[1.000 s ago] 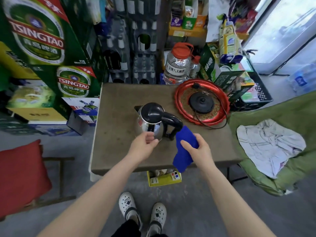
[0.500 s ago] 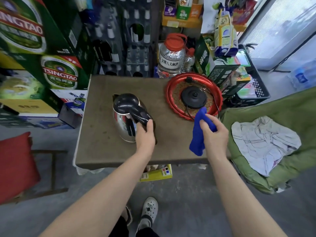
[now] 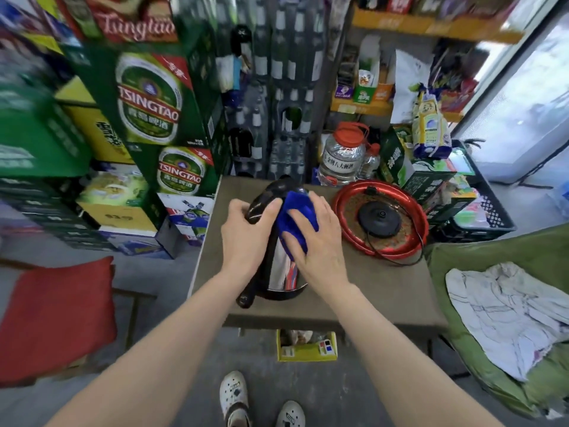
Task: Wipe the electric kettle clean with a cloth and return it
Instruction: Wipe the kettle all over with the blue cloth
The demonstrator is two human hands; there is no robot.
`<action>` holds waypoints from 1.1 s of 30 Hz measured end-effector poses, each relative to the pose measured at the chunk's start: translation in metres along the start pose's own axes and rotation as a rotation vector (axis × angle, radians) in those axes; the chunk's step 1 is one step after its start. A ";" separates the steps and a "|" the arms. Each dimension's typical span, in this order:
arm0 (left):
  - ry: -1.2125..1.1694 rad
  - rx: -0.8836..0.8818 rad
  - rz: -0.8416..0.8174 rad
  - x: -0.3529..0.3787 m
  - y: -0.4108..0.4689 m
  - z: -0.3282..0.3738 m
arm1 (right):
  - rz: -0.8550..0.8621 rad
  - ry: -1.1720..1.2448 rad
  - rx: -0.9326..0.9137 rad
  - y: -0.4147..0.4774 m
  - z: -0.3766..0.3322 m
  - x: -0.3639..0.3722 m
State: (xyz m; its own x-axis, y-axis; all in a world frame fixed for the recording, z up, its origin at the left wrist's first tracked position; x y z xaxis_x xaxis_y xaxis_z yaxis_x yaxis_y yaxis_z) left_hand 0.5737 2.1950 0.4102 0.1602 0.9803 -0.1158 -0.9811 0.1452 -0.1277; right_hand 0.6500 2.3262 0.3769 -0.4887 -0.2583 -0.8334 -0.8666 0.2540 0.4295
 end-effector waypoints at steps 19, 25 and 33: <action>-0.608 0.010 -0.350 -0.022 0.049 0.161 | 0.331 0.093 0.157 0.138 -0.053 -0.136; -0.789 -0.074 -0.243 -0.013 0.070 0.189 | 0.187 -0.499 -0.433 0.126 -0.058 -0.135; -0.854 -0.154 -0.235 0.016 0.070 0.215 | 0.238 -0.211 -0.047 0.192 -0.057 -0.190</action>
State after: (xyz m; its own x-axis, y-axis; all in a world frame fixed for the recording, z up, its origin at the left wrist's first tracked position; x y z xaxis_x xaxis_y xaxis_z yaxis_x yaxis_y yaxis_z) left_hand 0.4840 2.2498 0.6115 0.1597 0.7022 0.6938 -0.8978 0.3955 -0.1936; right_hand 0.5704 2.3709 0.6374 -0.6510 0.0036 -0.7591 -0.7365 0.2392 0.6327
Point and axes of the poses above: each hand's wrist, its own y-axis towards the middle knuckle, its own x-axis out of the palm, z = x × y, the point moved 2 cm from there along y, towards the middle knuckle, and after that the axes turned 7 degrees about -y, right-handed, at the moved point
